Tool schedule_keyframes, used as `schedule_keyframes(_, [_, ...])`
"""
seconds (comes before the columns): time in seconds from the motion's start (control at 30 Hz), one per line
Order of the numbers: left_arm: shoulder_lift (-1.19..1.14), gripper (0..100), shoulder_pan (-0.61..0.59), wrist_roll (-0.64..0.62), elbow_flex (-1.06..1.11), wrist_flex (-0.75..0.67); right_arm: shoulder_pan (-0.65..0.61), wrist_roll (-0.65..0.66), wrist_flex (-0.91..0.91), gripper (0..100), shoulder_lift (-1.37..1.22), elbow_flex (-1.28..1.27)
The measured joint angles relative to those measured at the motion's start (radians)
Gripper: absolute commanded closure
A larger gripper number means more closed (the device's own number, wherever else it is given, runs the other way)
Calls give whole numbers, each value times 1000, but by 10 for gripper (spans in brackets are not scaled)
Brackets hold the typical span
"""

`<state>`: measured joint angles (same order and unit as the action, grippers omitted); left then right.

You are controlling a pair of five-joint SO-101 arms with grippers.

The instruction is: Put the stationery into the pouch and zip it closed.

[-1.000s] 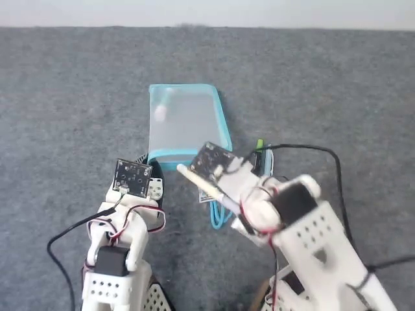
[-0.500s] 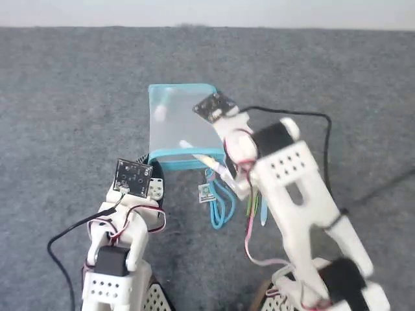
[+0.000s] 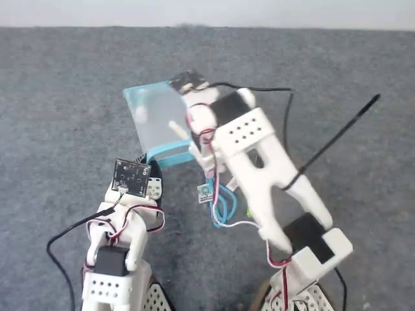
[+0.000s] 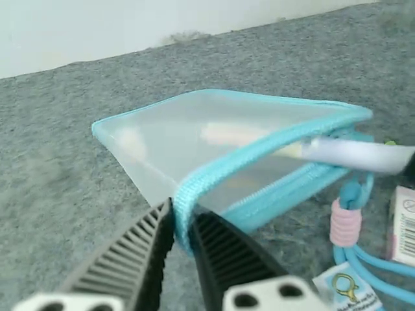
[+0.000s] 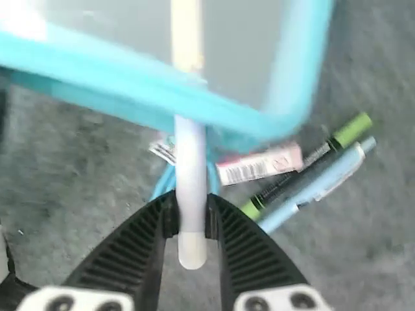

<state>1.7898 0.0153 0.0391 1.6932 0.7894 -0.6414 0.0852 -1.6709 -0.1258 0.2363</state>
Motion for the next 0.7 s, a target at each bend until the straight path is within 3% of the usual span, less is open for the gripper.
schedule_keyframes(0.13, [0,988,0,3,0,0,-71,38,5,883,-18,18])
schedule_keyframes(0.33, [0,988,0,25,0,0,-80,57,26,743,-18,61])
schedule_keyframes(0.53, [0,988,0,28,0,0,-71,69,-6,731,-18,147])
schedule_keyframes(0.7, [0,988,0,28,0,0,43,69,-81,732,-18,210])
